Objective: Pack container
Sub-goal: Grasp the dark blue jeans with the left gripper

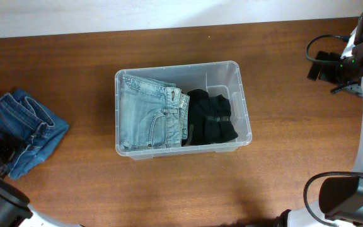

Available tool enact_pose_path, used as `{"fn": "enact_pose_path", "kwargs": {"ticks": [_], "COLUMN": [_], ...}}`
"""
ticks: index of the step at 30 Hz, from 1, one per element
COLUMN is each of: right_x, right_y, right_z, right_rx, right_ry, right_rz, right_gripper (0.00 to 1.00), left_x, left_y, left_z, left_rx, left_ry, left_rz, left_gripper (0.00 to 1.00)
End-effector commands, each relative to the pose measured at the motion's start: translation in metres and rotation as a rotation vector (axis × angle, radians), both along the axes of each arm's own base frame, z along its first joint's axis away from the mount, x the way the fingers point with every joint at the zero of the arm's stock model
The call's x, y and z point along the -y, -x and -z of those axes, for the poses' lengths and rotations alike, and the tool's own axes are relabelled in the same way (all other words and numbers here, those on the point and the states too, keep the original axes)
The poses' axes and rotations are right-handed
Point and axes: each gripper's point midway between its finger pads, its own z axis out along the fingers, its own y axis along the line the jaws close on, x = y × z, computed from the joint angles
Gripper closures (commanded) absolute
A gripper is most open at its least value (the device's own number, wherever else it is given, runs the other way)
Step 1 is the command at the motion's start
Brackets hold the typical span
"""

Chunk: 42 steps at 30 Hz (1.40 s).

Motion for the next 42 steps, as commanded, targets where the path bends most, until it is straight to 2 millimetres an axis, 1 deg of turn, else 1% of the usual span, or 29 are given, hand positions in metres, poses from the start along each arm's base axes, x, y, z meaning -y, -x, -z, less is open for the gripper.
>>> {"fn": "enact_pose_path", "kwargs": {"ticks": [1, 3, 5, 7, 8, 9, 10, 13, 14, 16, 17, 20, 21, 22, 25, 26, 28, 32, 35, 39, 40, 42], "right_x": [0.002, 0.002, 0.002, 0.002, 0.002, 0.002, 0.002, 0.002, 0.002, 0.002, 0.002, 0.002, 0.002, 0.002, 0.002, 0.002, 0.002, 0.002, 0.002, 0.002, 0.002, 0.002], "right_y": [0.000, 0.000, 0.000, 0.000, 0.000, 0.000, 0.000, 0.000, 0.000, 0.000, 0.000, 0.000, 0.000, 0.000, 0.000, 0.000, 0.000, 0.000, 0.000, 0.000, 0.000, 0.000], "right_z": [-0.003, -0.003, -0.003, -0.003, -0.003, -0.003, -0.003, -0.003, -0.003, -0.003, -0.003, -0.003, -0.003, -0.003, -0.003, -0.003, -0.003, -0.003, -0.003, -0.003, -0.003, -0.003], "right_rx": [0.007, 0.007, 0.007, 0.007, 0.007, 0.007, 0.007, 0.007, 0.007, 0.007, 0.007, 0.007, 0.007, 0.007, 0.007, 0.007, 0.007, 0.007, 0.007, 0.007, 0.007, 0.007], "right_ry": [0.007, 0.007, 0.007, 0.007, 0.008, 0.007, 0.008, 0.007, 0.007, 0.007, 0.007, 0.008, 0.007, 0.007, 0.008, 0.007, 0.008, 0.007, 0.007, 0.007, 0.007, 0.007], "right_rz": [0.012, 0.012, 0.012, 0.012, 0.012, 0.012, 0.012, 0.012, 0.012, 0.012, 0.012, 0.012, 0.012, 0.012, 0.012, 0.012, 0.012, 0.012, 0.012, 0.012, 0.012, 0.012], "right_gripper": [0.01, 0.01, 0.01, 0.01, 0.01, 0.01, 0.01, 0.01, 0.01, 0.01, 0.01, 0.01, 0.02, 0.01, 0.01, 0.01, 0.01, 0.01, 0.01, 0.01, 0.01, 0.01], "left_x": [0.036, 0.043, 0.052, 0.059, 0.062, 0.064, 0.066, 0.069, 0.069, 0.069, 0.069, 0.069, 0.070, 0.071, 0.077, 0.078, 0.077, 0.071, 0.067, 0.061, 0.062, 0.068], "left_y": [-0.002, -0.007, -0.017, -0.028, -0.032, -0.036, -0.038, -0.043, -0.043, -0.043, -0.043, -0.043, -0.043, -0.044, -0.053, -0.062, -0.071, -0.077, -0.077, -0.071, -0.069, -0.071], "left_z": [0.049, 0.052, 0.049, 0.041, 0.037, 0.033, 0.031, 0.025, 0.025, 0.025, 0.025, 0.025, 0.025, 0.024, 0.009, -0.006, -0.028, -0.069, -0.101, -0.132, -0.148, -0.164], "left_rx": [-0.027, 0.009, 0.072, 0.146, 0.176, 0.201, 0.218, 0.251, 0.252, 0.251, 0.252, 0.251, 0.250, 0.258, 0.325, 0.379, 0.431, 0.456, 0.472, 0.451, 0.450, 0.463], "left_ry": [0.154, 0.196, 0.242, 0.282, 0.302, 0.319, 0.331, 0.353, 0.353, 0.353, 0.353, 0.353, 0.357, 0.366, 0.413, 0.439, 0.458, 0.420, 0.354, 0.247, 0.200, 0.172], "left_rz": [0.082, 0.102, 0.128, 0.153, 0.157, 0.160, 0.163, 0.169, 0.169, 0.169, 0.168, 0.168, 0.167, 0.168, 0.178, 0.188, 0.192, 0.200, 0.216, 0.181, 0.173, 0.169], "left_gripper": [0.01, 0.01, 0.02, 0.11, 0.22, 0.28, 0.38, 0.61, 0.74, 0.87, 0.89, 0.90, 0.94, 1.00, 1.00, 1.00, 0.99, 0.99, 0.99, 0.99, 0.99, 0.99]}}
